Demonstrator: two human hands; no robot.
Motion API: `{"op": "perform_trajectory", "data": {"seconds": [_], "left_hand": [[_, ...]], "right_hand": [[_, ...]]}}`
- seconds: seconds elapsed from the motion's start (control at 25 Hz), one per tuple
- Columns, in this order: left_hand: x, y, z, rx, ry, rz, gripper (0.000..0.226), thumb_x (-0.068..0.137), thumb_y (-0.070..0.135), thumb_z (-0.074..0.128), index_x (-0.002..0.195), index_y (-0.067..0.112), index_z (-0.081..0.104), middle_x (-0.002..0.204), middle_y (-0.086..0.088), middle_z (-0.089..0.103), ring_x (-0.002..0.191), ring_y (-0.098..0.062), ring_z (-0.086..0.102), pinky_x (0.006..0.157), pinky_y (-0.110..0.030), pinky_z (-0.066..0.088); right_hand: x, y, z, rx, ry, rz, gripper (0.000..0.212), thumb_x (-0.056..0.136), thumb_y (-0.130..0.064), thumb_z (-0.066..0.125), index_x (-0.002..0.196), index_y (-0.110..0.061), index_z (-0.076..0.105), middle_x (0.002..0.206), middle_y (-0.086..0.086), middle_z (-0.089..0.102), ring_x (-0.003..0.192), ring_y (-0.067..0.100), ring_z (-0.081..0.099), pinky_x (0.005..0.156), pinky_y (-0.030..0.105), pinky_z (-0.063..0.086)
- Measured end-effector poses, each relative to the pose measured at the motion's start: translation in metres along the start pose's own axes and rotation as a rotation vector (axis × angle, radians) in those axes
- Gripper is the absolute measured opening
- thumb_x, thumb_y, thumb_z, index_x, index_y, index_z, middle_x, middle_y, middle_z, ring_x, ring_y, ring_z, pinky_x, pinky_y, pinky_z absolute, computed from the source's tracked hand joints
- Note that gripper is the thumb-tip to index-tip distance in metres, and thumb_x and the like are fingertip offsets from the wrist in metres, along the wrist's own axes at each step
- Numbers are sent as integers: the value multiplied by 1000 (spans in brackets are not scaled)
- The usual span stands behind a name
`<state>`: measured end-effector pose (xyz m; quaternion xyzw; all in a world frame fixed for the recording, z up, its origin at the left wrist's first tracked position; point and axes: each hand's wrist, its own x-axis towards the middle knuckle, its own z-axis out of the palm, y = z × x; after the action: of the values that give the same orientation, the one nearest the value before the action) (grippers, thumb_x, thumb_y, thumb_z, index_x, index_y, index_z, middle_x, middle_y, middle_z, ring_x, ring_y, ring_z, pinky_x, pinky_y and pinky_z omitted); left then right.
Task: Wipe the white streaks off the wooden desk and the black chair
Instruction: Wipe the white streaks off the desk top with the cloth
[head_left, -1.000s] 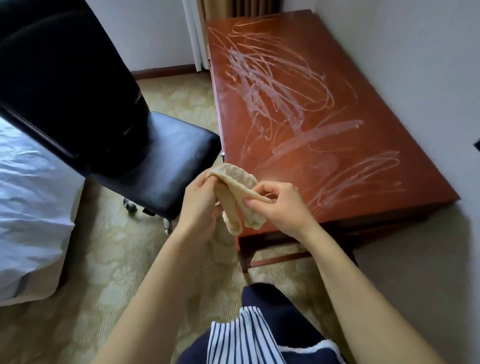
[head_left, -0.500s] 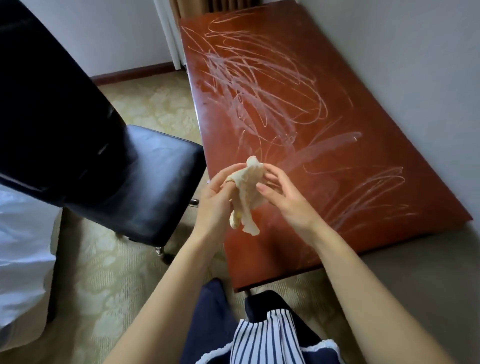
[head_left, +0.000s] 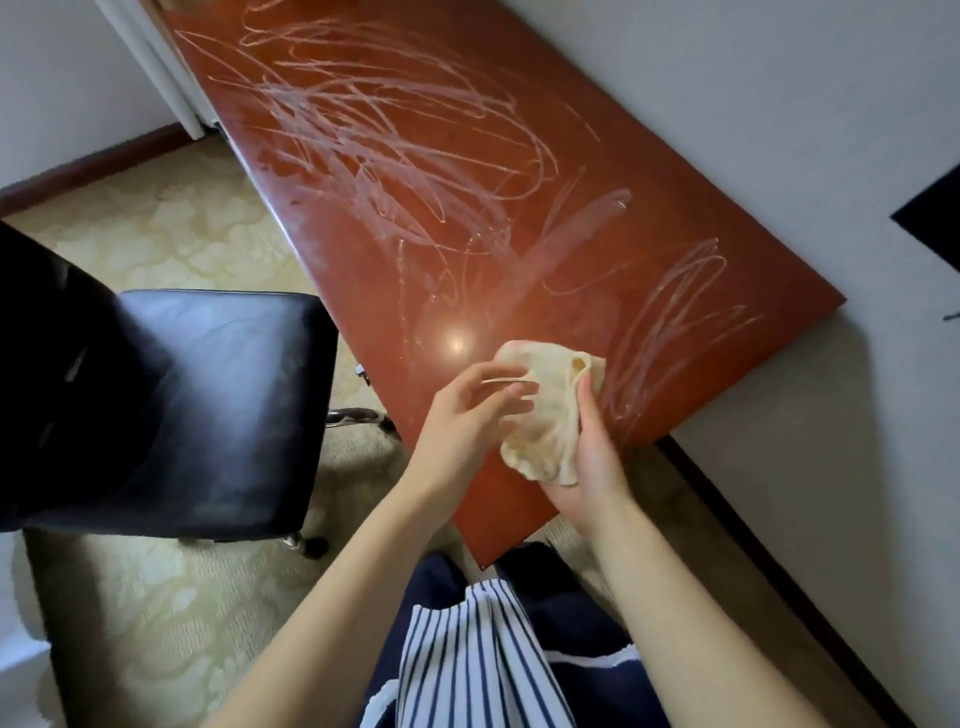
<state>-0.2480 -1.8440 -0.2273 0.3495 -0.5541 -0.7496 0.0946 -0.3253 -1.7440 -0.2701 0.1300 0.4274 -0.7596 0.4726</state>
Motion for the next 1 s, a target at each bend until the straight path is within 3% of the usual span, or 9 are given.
{"op": "perform_trajectory", "data": {"seconds": [0.08, 0.2, 0.28, 0.36, 0.52, 0.64, 0.72, 0.88, 1.0], "left_hand": [[0, -12, -10, 70, 62, 12, 16, 93, 8, 55, 104, 13, 66, 99, -3, 73, 94, -20, 68, 89, -37, 51], [2, -39, -26, 186, 217, -17, 18, 91, 7, 57, 95, 22, 67, 98, 1, 72, 98, -18, 65, 92, -37, 49], [1, -57, -29, 246, 286, -66, 22, 90, 7, 57, 90, 27, 65, 99, 3, 69, 100, -17, 62, 87, -31, 48], [-5, -72, -30, 316, 345, -95, 26, 90, 6, 56, 86, 30, 64, 94, 9, 66, 94, -12, 59, 79, -25, 44], [-14, -91, -29, 309, 444, -136, 25, 88, 3, 55, 97, 23, 65, 96, 4, 64, 97, -17, 59, 83, -30, 46], [-9, -97, -29, 326, 502, -201, 37, 89, 6, 56, 125, 14, 56, 110, 2, 58, 102, -17, 57, 87, -29, 44], [-5, -98, -29, 301, 448, -266, 50, 91, 8, 54, 140, 15, 45, 126, 3, 56, 113, -15, 54, 94, -29, 41], [1, -106, -26, 329, 381, -341, 55, 89, 6, 49, 141, 22, 40, 126, 3, 59, 110, -16, 56, 91, -29, 42], [2, -108, -28, 345, 408, -358, 57, 85, 1, 49, 135, 27, 42, 116, 6, 62, 104, -17, 58, 90, -33, 45]], "right_hand": [[-4, -14, -20, -251, 266, -241, 52, 82, -54, 58, 127, -29, 54, 121, -3, 62, 109, 20, 61, 83, 35, 53], [4, -35, -62, -941, 556, -674, 31, 87, -47, 58, 112, -29, 59, 110, -7, 63, 106, 17, 57, 85, 30, 49], [23, -37, -90, -1362, 611, -758, 39, 86, -44, 60, 119, -23, 61, 122, -4, 61, 109, 23, 50, 85, 34, 44], [39, -24, -104, -1603, 615, -744, 38, 83, -40, 67, 118, -26, 64, 127, -6, 58, 111, 26, 45, 85, 39, 44], [42, 24, -90, -1803, 447, -674, 41, 81, -50, 62, 118, -32, 62, 124, -7, 57, 110, 24, 42, 88, 41, 41], [28, 57, -79, -1857, 217, -831, 39, 80, -49, 54, 111, -27, 62, 115, -6, 62, 100, 23, 46, 85, 42, 44], [22, 70, -86, -1885, 1, -941, 35, 78, -44, 52, 106, -28, 63, 116, -6, 61, 100, 22, 43, 91, 45, 44], [37, 46, -113, -1883, -287, -1052, 33, 78, -37, 51, 102, -25, 69, 116, -4, 64, 101, 18, 45, 93, 44, 41], [48, 11, -135, -1918, -309, -1097, 31, 77, -33, 58, 105, -24, 69, 115, -2, 64, 100, 18, 46, 88, 41, 42]]}}
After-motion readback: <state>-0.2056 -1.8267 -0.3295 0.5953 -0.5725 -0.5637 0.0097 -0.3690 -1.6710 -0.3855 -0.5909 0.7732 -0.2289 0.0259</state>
